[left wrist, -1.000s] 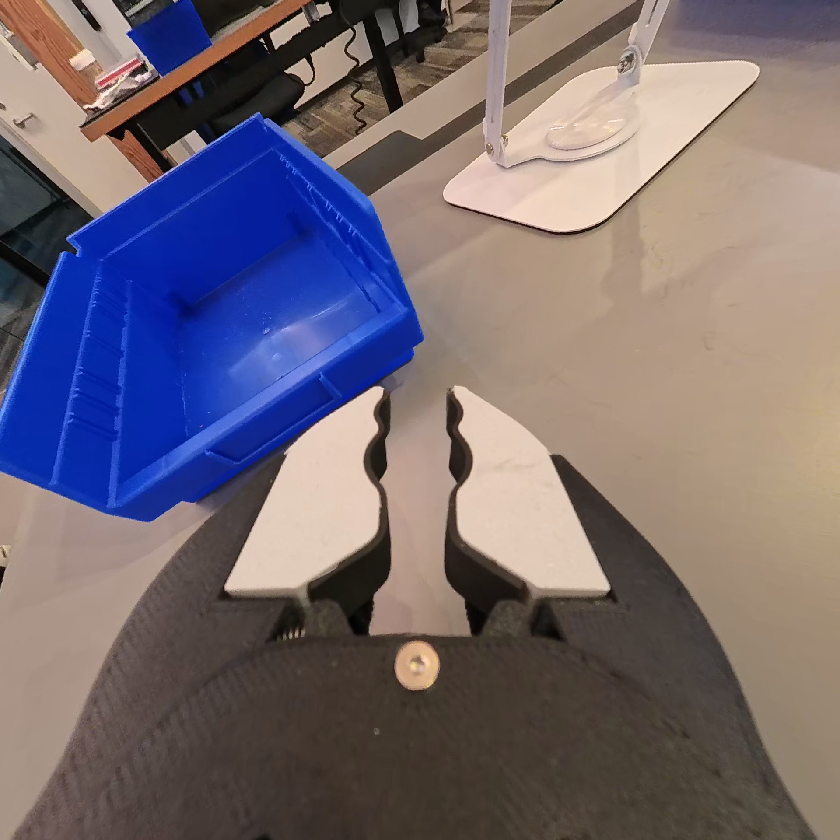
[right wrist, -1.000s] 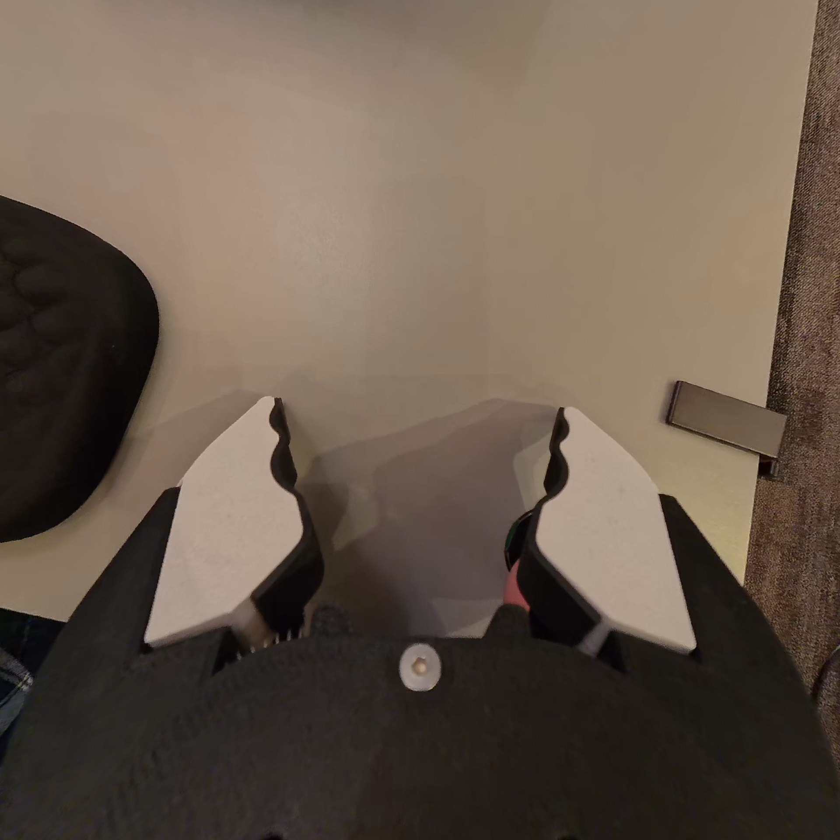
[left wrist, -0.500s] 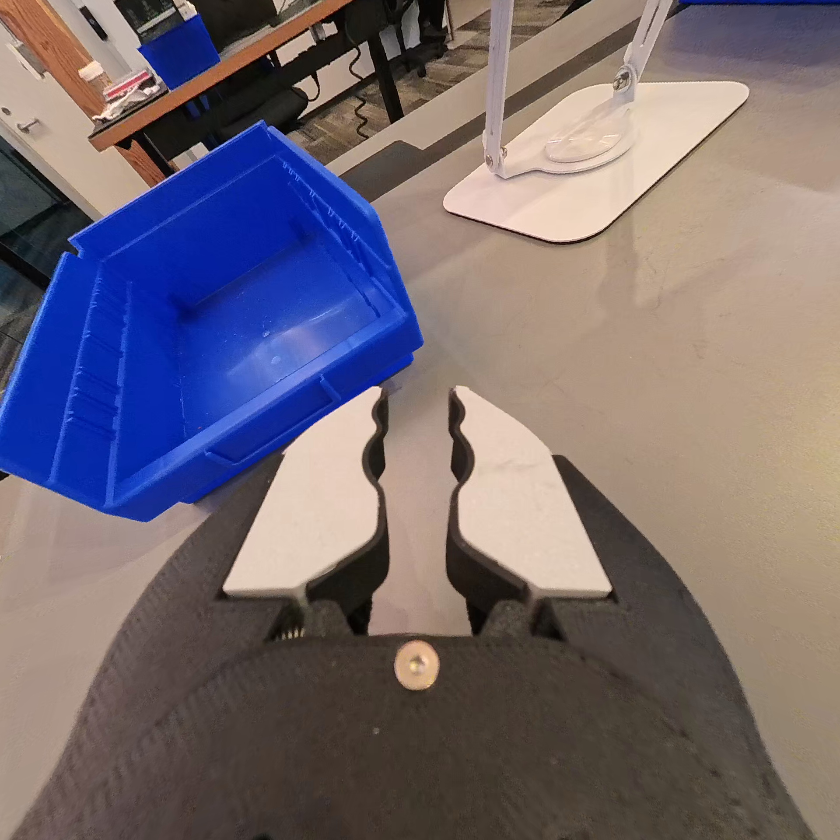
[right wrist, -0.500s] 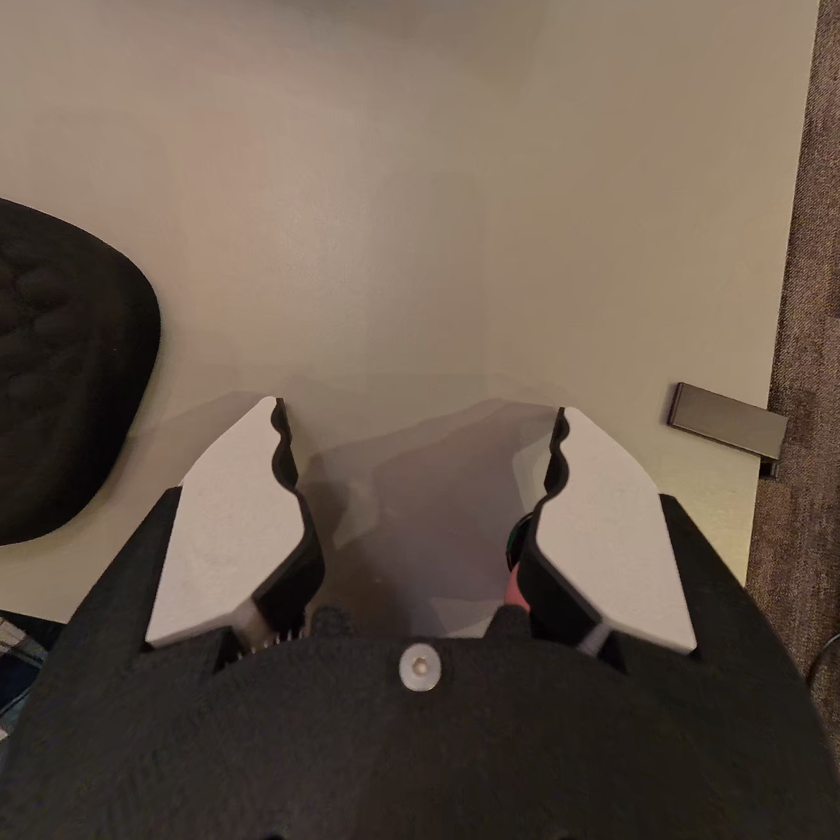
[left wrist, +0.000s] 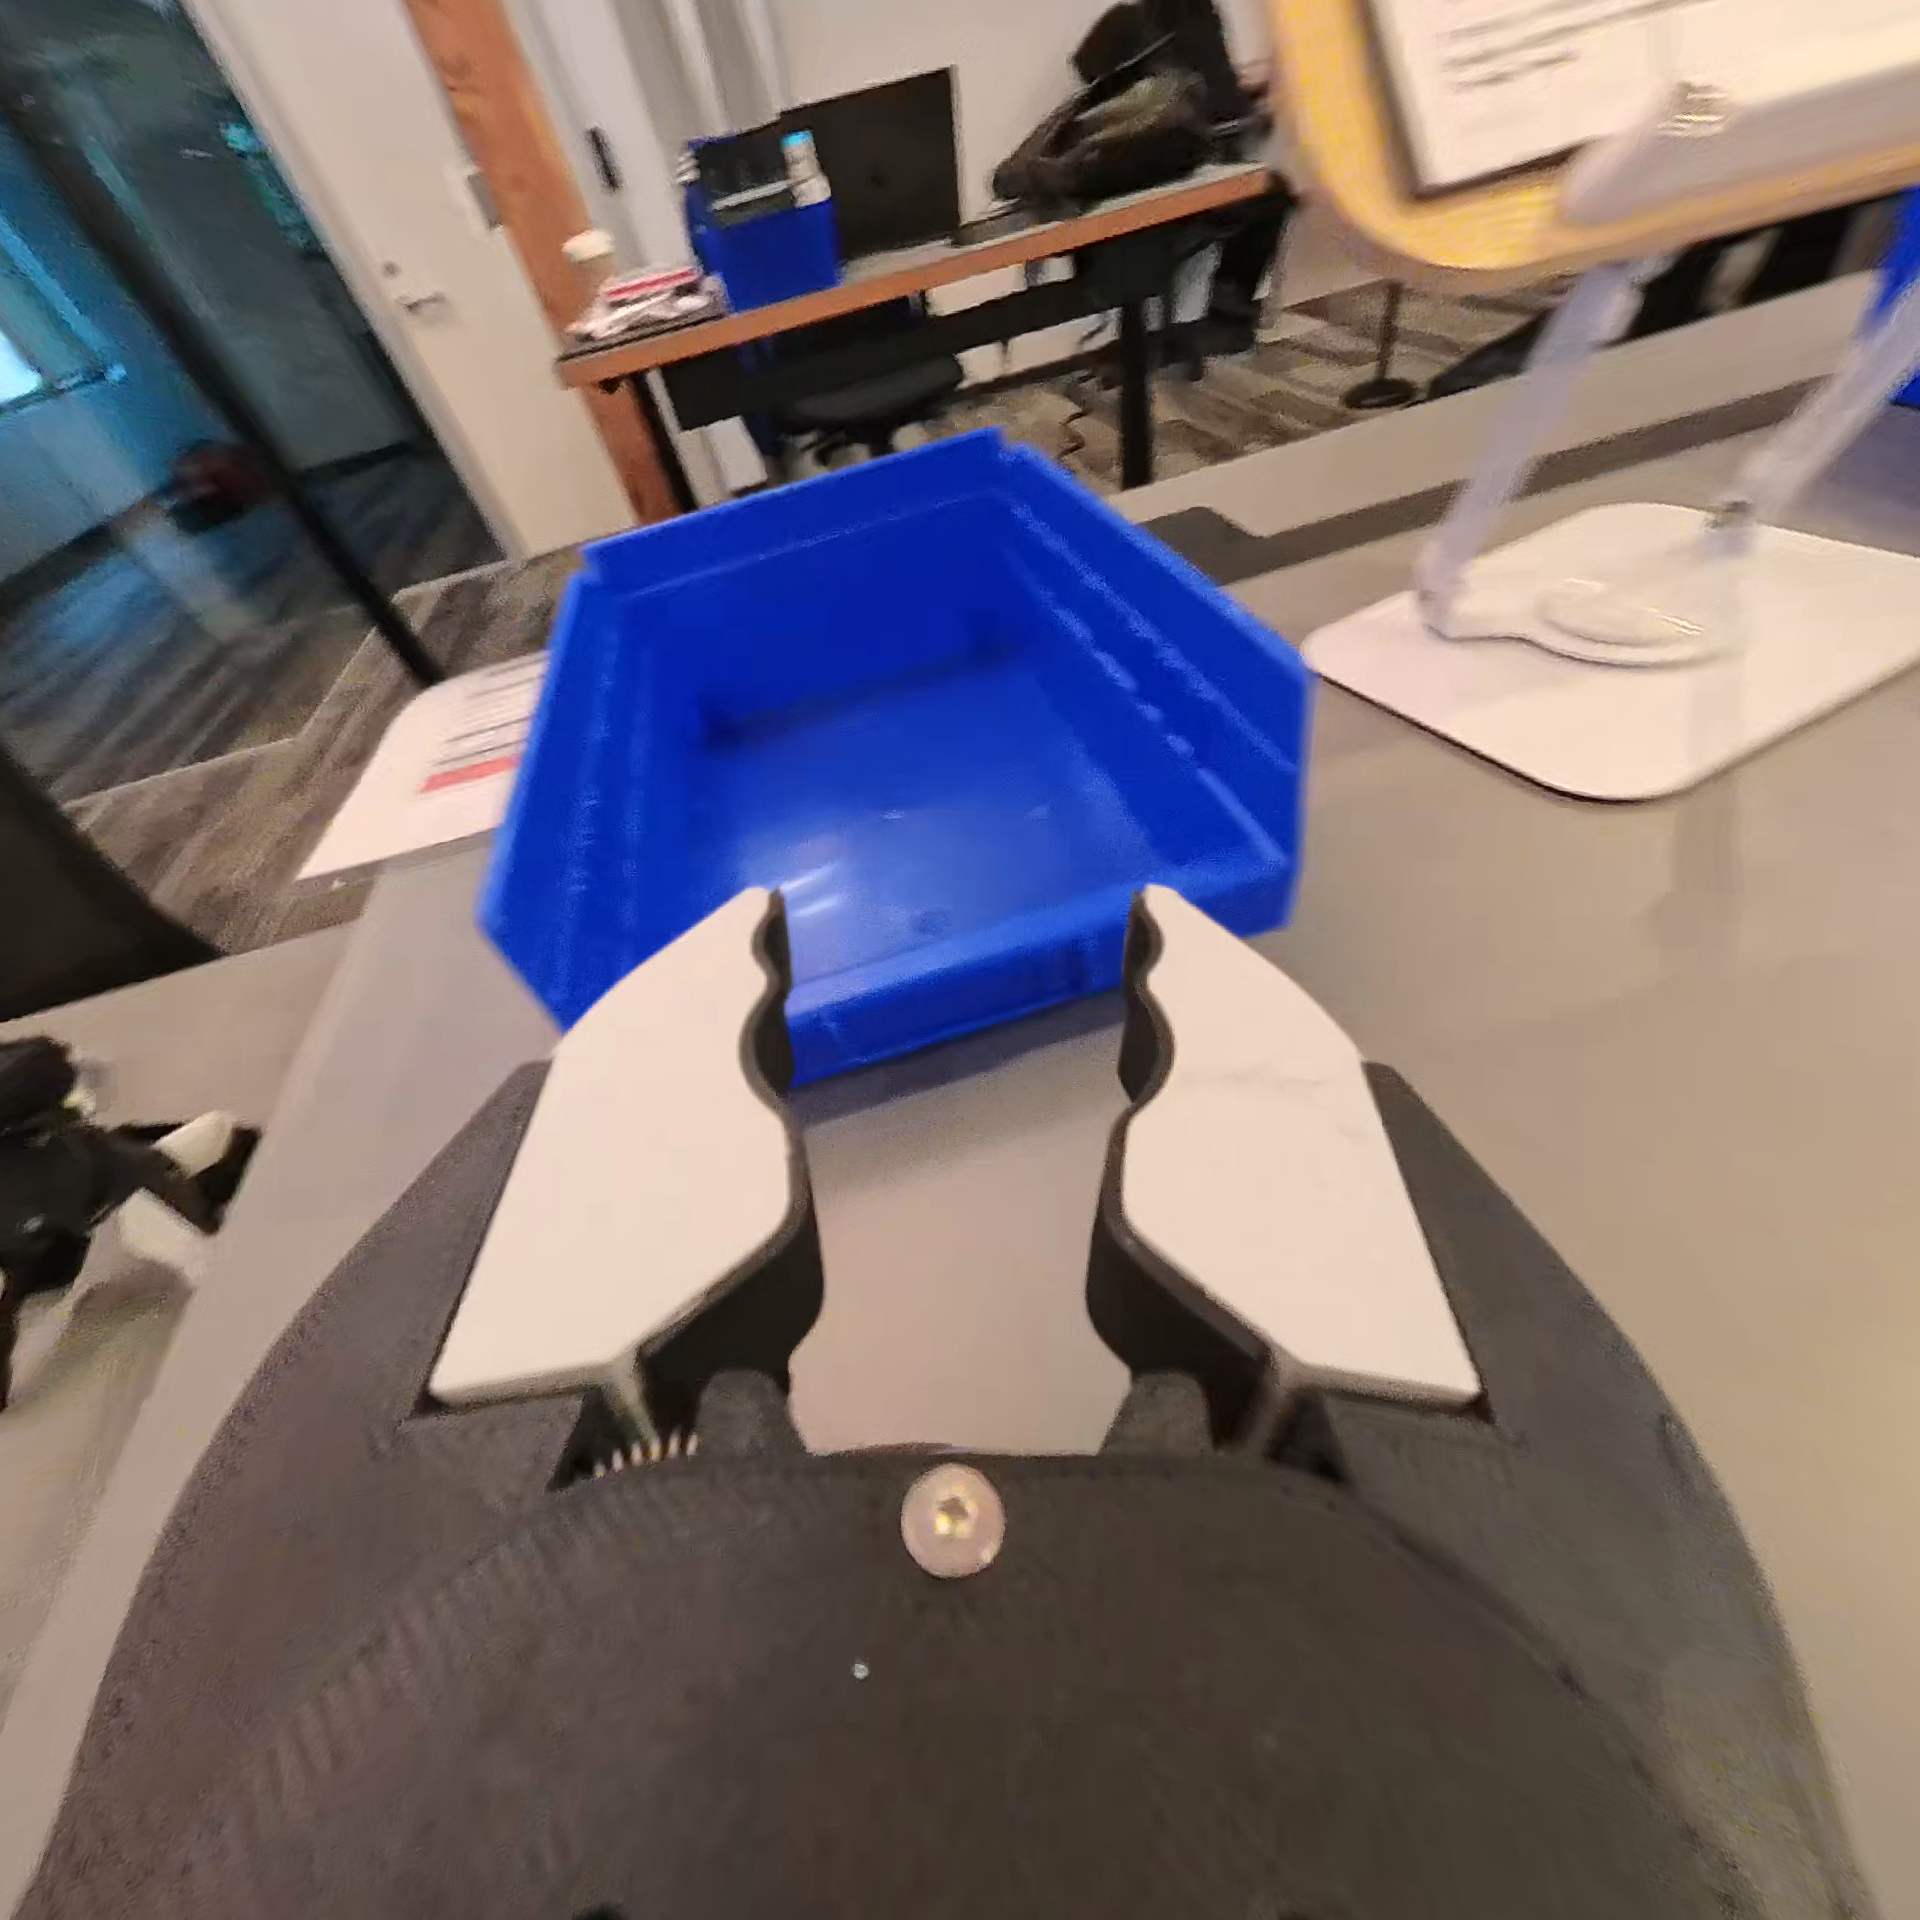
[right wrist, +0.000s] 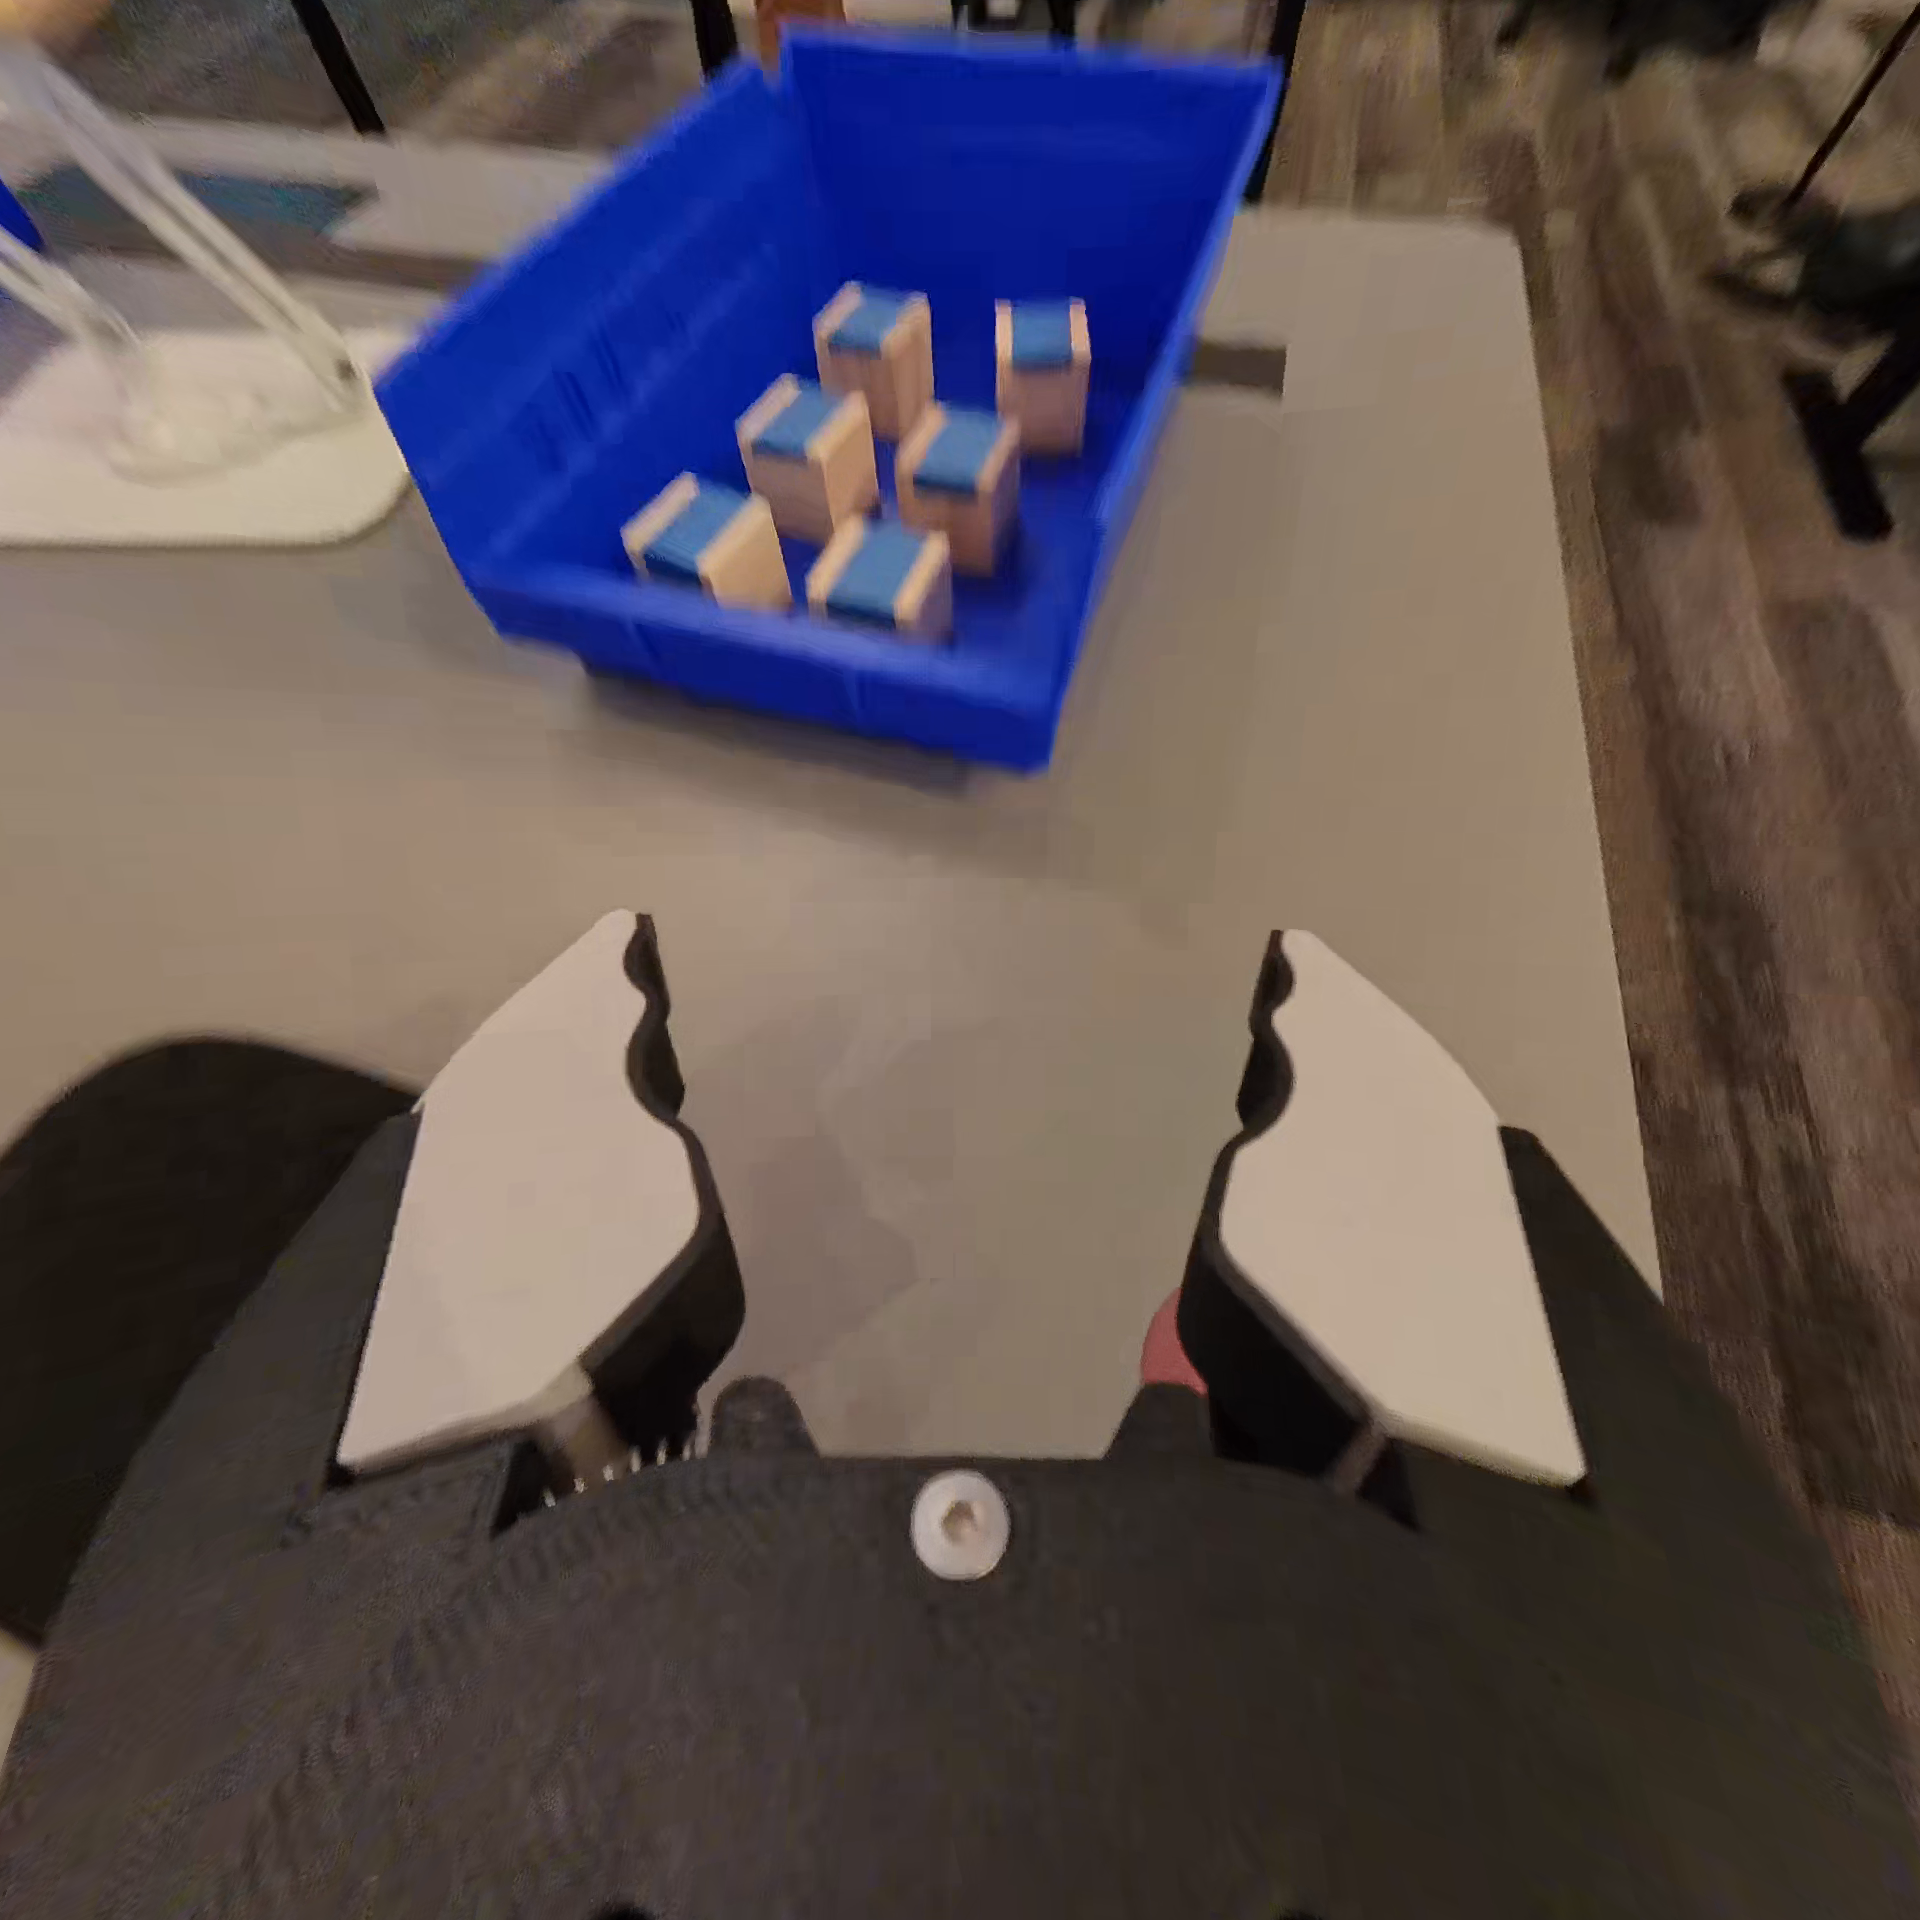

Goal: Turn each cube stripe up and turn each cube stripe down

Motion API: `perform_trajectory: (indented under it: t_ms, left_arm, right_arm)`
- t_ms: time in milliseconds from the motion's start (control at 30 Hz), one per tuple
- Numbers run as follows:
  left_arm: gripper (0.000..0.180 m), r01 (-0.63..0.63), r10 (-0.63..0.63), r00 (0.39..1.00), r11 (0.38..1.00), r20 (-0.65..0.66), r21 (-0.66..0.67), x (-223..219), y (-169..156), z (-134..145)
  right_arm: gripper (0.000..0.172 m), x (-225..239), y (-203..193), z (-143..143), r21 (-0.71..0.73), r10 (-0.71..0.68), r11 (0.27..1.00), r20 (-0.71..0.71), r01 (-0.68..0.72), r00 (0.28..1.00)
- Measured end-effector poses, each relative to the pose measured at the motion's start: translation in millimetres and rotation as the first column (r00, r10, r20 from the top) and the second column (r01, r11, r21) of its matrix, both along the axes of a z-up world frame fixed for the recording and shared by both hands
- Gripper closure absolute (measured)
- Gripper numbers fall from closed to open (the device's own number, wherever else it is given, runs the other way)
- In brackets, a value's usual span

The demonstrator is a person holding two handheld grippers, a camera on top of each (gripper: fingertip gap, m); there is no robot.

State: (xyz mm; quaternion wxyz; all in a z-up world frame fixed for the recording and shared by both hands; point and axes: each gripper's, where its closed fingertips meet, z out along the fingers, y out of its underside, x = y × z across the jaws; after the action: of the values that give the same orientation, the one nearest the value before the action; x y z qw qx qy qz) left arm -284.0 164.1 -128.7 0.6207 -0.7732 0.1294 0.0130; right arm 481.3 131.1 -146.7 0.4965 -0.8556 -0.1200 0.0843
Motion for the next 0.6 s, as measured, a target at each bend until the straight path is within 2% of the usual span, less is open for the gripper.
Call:
perform_trajectory:
  t_ms: [33,100,300,433,533,600]
  left_arm:
    - [0.117,-0.029,0.029,0.999,0.999,0.019,-0.016,-13.8,6.4,2.8]
    - [0.116,-0.068,0.071,0.993,0.997,0.090,-0.043,-39.6,21.6,6.2]
    - [0.111,-0.143,0.161,0.983,0.973,0.089,-0.181,-81.1,62.6,-19.1]
    - [0.109,-0.161,0.189,0.979,0.950,0.080,-0.266,-85.2,82.8,-39.6]
    - [0.110,-0.168,0.197,0.978,0.943,0.074,-0.288,-86.6,95.0,-46.1]
    - [0.110,-0.167,0.196,0.979,0.923,0.051,-0.346,-87.2,101.3,-55.9]
  right_arm:
    - [0.068,-6.4,15.1,9.7,0.026,0.002,1.000,-0.006,-0.002,1.000]
    - [0.088,-16.0,46.3,18.2,0.028,0.009,1.000,-0.016,-0.008,1.000]
    - [0.093,-9.5,125.2,-7.3,-0.080,-0.083,0.994,-0.044,0.080,0.996]
    - [0.114,-12.0,147.0,-29.6,-0.141,-0.102,0.986,-0.074,0.090,0.992]
    - [0.120,-16.0,156.7,-42.7,-0.152,-0.092,0.984,-0.023,0.087,0.996]
    - [0.124,-24.4,161.2,-45.7,-0.171,-0.072,0.983,-0.063,0.060,0.995]
